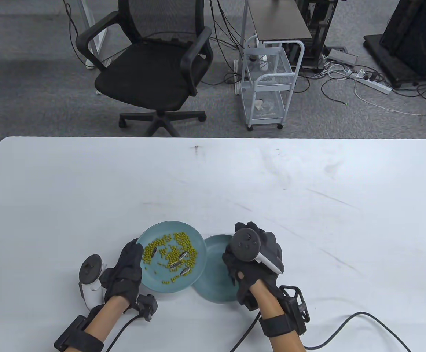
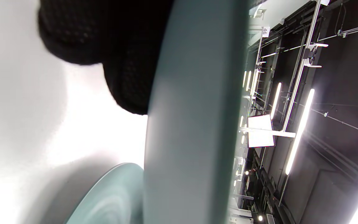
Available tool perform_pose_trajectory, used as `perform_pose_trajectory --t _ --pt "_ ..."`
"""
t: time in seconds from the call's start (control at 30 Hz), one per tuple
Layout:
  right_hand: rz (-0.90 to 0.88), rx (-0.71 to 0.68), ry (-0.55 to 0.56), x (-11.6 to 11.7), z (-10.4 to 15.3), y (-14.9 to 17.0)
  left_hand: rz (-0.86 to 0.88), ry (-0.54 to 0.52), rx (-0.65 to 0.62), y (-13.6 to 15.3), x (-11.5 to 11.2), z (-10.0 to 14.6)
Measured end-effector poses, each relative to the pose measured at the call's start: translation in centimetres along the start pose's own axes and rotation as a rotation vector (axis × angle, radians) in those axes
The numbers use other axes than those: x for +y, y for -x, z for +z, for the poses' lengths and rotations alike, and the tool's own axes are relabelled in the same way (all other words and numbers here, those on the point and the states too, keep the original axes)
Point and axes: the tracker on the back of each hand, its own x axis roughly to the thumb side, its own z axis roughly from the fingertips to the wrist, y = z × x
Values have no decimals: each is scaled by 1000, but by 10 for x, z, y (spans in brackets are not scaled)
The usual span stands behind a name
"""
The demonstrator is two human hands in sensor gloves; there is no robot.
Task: Pick sunflower seeds with hand pinch into plate
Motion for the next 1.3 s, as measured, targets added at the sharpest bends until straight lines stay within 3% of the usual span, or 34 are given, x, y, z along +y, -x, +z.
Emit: perform_pose_trajectory --t 0.37,1.3 --pt "55 60 -64 17 -9 12 -5 27 3 1 -4 0" --pt "24 75 -33 14 -7 17 -5 39 -6 1 -4 -1"
